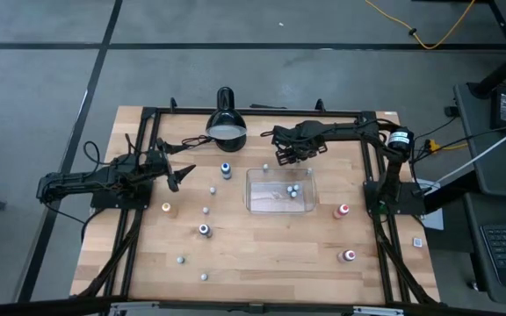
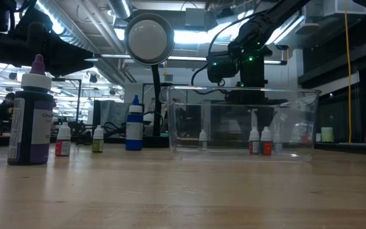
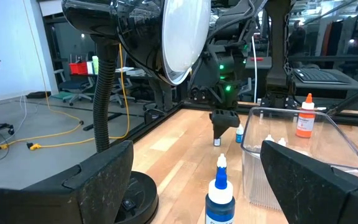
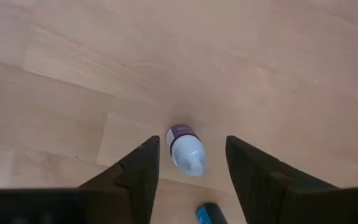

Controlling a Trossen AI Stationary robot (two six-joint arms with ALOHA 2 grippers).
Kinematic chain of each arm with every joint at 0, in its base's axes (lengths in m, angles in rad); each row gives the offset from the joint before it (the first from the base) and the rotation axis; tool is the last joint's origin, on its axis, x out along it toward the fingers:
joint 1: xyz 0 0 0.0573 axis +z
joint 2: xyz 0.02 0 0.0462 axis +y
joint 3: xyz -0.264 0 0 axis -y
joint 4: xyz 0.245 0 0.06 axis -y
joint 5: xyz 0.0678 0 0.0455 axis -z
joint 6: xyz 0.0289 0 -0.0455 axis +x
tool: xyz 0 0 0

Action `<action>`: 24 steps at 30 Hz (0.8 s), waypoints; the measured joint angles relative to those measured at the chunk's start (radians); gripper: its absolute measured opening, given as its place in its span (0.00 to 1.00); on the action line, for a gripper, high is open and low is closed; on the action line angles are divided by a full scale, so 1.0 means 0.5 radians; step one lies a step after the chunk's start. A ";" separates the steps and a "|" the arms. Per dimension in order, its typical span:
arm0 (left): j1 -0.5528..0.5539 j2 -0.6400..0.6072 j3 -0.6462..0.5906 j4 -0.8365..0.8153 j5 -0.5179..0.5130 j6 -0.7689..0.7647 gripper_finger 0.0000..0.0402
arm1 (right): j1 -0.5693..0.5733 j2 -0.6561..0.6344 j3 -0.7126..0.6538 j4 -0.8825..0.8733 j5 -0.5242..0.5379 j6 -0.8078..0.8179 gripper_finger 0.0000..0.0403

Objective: Pick & Place food coloring
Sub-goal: Put the small purple food coloring bottle into the transparent bin

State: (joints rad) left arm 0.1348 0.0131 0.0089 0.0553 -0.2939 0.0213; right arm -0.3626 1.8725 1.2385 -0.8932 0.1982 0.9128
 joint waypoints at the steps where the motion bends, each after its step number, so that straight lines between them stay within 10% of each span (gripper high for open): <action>1: 0.000 -0.001 0.000 0.000 0.000 0.000 0.86 | 0.000 0.000 0.000 0.000 -0.013 0.015 0.43; 14: 0.000 0.000 -0.001 0.000 0.000 0.000 0.86 | 0.001 0.000 0.001 0.020 -0.012 0.033 0.17; 24: 0.000 0.000 0.000 0.000 0.000 0.000 0.87 | 0.000 0.003 0.235 -0.189 0.102 -0.271 0.18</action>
State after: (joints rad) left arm 0.1348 0.0130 0.0089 0.0551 -0.2939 0.0215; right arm -0.3625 1.8740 1.3557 -0.9878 0.2490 0.7772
